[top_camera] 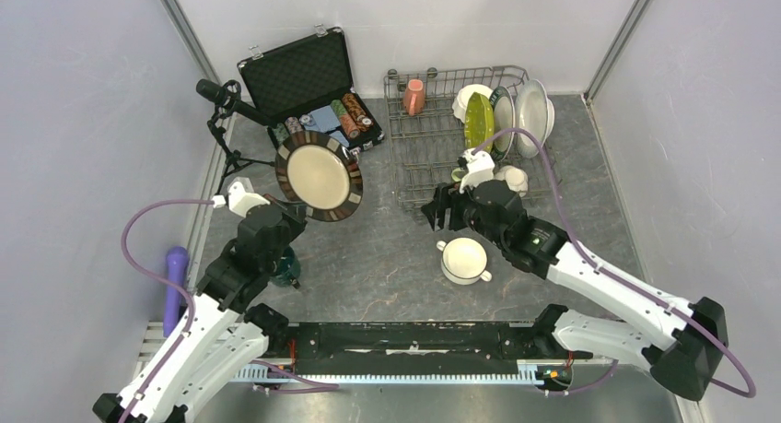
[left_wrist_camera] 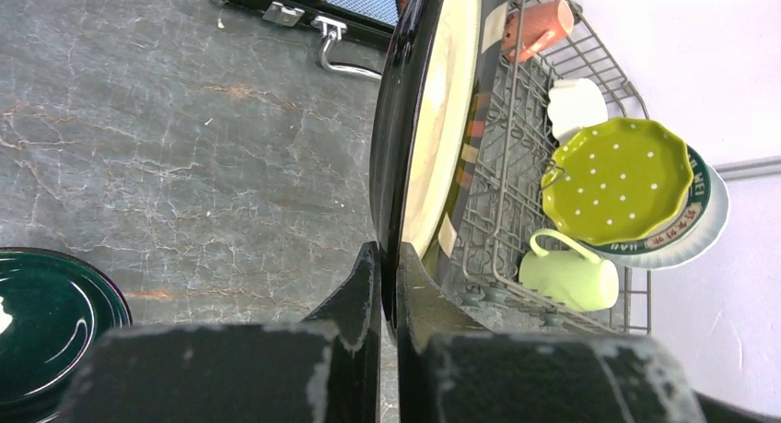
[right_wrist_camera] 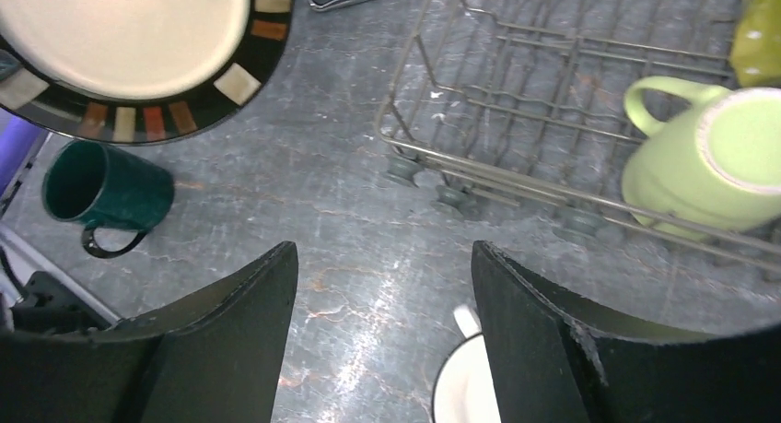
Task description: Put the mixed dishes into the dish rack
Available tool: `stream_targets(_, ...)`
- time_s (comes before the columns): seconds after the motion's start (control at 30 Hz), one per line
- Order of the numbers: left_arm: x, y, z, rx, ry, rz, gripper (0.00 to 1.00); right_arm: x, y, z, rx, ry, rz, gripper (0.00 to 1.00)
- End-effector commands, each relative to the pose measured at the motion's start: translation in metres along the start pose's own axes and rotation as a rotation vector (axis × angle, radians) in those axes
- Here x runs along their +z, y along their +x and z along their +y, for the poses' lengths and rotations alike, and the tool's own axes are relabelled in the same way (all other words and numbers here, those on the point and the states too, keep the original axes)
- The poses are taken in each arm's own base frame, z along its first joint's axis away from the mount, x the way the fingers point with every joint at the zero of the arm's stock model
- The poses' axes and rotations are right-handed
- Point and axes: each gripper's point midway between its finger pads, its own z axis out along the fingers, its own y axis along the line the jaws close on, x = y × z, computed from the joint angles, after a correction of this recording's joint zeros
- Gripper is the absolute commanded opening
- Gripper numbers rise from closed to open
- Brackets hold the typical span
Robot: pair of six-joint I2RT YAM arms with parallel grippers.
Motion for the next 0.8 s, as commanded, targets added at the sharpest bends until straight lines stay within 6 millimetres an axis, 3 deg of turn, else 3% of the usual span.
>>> stream_targets(0.0,-0.028,-0.057,-0.073,-0.085,0.269,-0.136,0.02,0.009,-0.031,0.035,0.033,-0.139,-0.038,0.75)
stream_targets(0.17,-0.043,-0.062,-0.102,-0.109,0.42,-0.117,0.02,0.021,-0.056,0.051,0.11,-0.294,-0.055,0.83)
stream_targets(0.4,-0.047,-0.043,-0.155,-0.121,0.624,0.024,0.02,0.027,-0.071,0.017,0.25,-0.395,-0.094,0.98)
stream_targets(0.6,-0.056,-0.043,-0.185,-0.158,0.753,0.062,0.02,0.042,-0.072,-0.007,0.311,-0.372,-0.087,0.98)
stream_targets(0.77,-0.058,-0.036,-0.196,-0.199,0.808,0.116,0.02,0.048,-0.069,-0.024,0.393,-0.356,-0.081,0.95)
